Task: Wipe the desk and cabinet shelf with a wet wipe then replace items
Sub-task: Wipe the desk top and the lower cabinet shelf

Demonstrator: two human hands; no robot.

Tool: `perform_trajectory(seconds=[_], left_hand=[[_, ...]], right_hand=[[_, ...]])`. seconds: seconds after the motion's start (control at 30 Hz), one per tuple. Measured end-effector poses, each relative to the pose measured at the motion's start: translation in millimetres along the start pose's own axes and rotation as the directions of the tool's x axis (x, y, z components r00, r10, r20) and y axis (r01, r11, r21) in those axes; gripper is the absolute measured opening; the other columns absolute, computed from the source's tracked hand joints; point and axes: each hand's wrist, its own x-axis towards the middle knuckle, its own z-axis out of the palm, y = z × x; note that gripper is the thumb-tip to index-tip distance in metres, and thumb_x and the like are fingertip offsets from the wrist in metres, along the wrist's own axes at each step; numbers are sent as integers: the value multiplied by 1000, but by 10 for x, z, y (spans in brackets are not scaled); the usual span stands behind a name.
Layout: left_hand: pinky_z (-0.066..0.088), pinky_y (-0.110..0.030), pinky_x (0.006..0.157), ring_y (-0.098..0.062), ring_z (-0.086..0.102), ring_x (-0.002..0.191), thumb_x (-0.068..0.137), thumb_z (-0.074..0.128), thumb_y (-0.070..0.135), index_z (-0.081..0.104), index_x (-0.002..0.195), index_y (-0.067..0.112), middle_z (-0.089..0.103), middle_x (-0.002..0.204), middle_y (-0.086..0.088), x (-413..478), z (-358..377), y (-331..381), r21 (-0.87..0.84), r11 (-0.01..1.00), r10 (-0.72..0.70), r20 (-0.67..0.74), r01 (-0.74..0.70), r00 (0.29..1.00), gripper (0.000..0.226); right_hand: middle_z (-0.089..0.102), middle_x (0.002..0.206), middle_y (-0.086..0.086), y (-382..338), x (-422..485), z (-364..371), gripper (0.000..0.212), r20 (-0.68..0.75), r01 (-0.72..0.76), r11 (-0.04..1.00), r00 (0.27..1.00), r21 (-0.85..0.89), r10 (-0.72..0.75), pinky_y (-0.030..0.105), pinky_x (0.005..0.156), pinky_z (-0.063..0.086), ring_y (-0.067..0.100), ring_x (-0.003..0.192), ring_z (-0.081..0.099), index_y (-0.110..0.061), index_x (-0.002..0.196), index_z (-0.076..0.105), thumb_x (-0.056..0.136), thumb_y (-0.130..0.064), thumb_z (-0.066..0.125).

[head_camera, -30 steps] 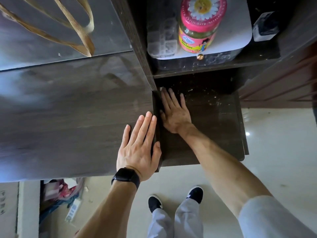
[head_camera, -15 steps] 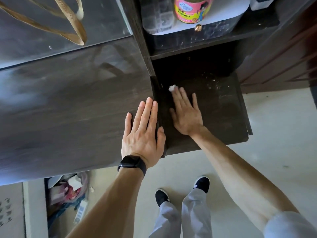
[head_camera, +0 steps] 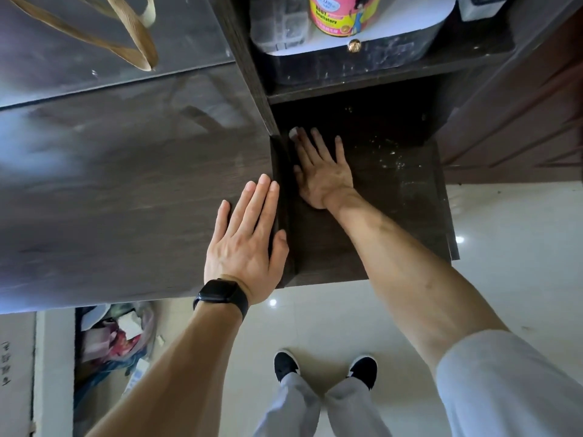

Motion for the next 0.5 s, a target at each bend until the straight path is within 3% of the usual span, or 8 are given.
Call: perform_trajectory(seconds=[0.17,0.3,0.4,0.5], left_hand=[[1,-37,124,-7,-6,151,99,27,39,7,158,26,-1,165,12,-22,21,13,15,1000,-13,-24,14,1000,64],[0,-37,124,-7,-7,151,100,26,39,6,158,26,-2,165,12,-14,1,-11,28,999,-23,-10,23,1000,64],[1,-38,124,-8,-6,151,99,27,39,5,158,26,-3,165,12,-22,6,-12,24,999,-24,0,24,1000,64],[2,-39,124,-9,-5,152,99,27,39,6,158,25,-2,165,10,-16,10,-14,19,1000,-19,8,19,1000,65]], right_hand=[[-18,165,2,284,209,-135,66,-55,-266,957,960,115,273,51,120,-12,20,151,-19,-15,156,-8,101,-49,5],[-15,164,14,450,-15,-72,79,-105,-585,778,780,231,617,51,122,-7,26,152,-15,-3,155,-7,97,-55,4],[-14,163,19,436,-342,27,84,-80,-642,704,719,305,690,52,122,-3,30,151,-16,2,154,-8,97,-59,6],[-13,163,23,210,-786,200,85,-92,-598,739,755,309,649,55,122,0,34,151,-14,4,153,-9,99,-58,12]])
